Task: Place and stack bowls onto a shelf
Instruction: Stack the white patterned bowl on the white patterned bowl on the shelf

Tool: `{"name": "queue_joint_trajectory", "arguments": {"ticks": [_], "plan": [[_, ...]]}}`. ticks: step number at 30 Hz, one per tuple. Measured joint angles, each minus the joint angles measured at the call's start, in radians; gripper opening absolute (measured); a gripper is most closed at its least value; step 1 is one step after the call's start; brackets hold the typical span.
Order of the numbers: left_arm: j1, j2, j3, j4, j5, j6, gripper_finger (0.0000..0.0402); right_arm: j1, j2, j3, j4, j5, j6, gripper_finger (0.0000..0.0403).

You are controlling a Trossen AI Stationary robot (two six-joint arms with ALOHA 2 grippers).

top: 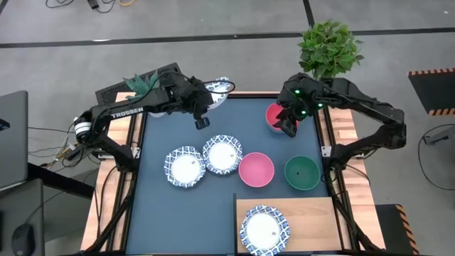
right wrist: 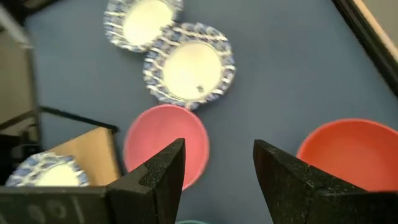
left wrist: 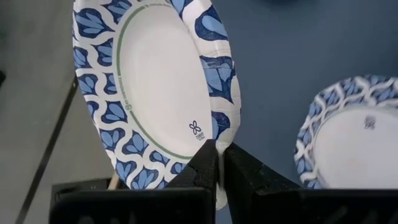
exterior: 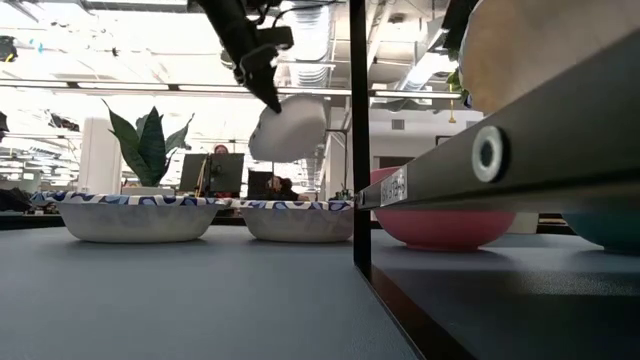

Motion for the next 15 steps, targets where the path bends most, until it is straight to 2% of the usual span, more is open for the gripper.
{"name": "queue_joint_trajectory", "arguments": {"ticks": [10, 15], "plan": [[-0.039, 0.000, 0.104, 0.000, 0.010, 0.006, 0.0002, 0.049, -0.149, 0.000, 0.140, -0.132, 0.012, 0.0214], [-0.070, 0.000, 0.130, 0.013, 0.040, 0.025, 0.0002, 0.077, -0.232, 0.000, 0.250, -0.138, 0.089, 0.0214]]}}
